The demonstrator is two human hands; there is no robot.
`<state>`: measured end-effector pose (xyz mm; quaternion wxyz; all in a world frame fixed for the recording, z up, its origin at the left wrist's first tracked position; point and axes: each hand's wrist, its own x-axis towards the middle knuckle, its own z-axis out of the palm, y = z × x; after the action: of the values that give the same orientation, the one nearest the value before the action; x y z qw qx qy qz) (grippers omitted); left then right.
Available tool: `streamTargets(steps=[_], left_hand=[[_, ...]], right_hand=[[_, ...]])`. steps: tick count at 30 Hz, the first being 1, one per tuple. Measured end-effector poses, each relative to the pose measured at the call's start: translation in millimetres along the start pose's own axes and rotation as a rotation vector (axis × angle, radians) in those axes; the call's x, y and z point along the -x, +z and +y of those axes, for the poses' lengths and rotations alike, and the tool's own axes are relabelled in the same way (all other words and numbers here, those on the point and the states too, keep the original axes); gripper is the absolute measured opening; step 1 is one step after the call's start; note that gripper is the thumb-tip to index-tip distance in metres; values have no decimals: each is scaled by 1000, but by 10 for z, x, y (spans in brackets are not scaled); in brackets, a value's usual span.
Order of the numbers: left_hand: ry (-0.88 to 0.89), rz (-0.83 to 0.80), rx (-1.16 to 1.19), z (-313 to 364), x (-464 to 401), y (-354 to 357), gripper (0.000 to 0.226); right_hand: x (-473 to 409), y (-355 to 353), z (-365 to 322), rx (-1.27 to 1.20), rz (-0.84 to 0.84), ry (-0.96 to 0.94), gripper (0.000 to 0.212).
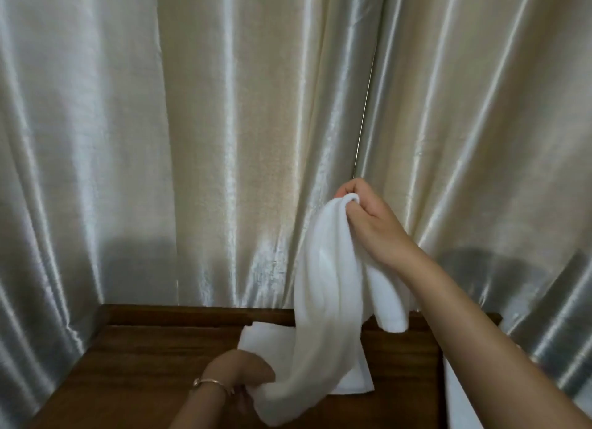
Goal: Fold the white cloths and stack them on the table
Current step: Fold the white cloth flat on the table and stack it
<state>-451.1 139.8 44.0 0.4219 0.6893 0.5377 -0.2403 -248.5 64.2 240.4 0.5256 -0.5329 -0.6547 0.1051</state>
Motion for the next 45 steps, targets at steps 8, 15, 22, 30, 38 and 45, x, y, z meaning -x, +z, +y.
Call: streamTargets(steps=[8, 15, 22, 30, 38, 45], left_hand=[[499, 276, 187, 795, 385, -174, 31], [841, 73, 944, 1338, 651, -351, 31], [853, -44, 1036, 1185, 346, -450, 35], [1271, 348, 984, 1018, 939, -1104, 29], [1426, 804, 408, 1143, 1678, -1414, 42], [1371, 875, 0, 1174, 1753, -1384, 40]], right_hand=[[-75, -121, -5, -2, 30, -12, 12], [-106, -187, -8, -53, 116, 41, 14], [-135, -512, -44, -184, 398, 133, 21], [341, -1043, 121, -326, -201, 342, 40], [427, -670, 81, -249, -679, 479, 61], [84, -40, -112, -383, -285, 207, 43]])
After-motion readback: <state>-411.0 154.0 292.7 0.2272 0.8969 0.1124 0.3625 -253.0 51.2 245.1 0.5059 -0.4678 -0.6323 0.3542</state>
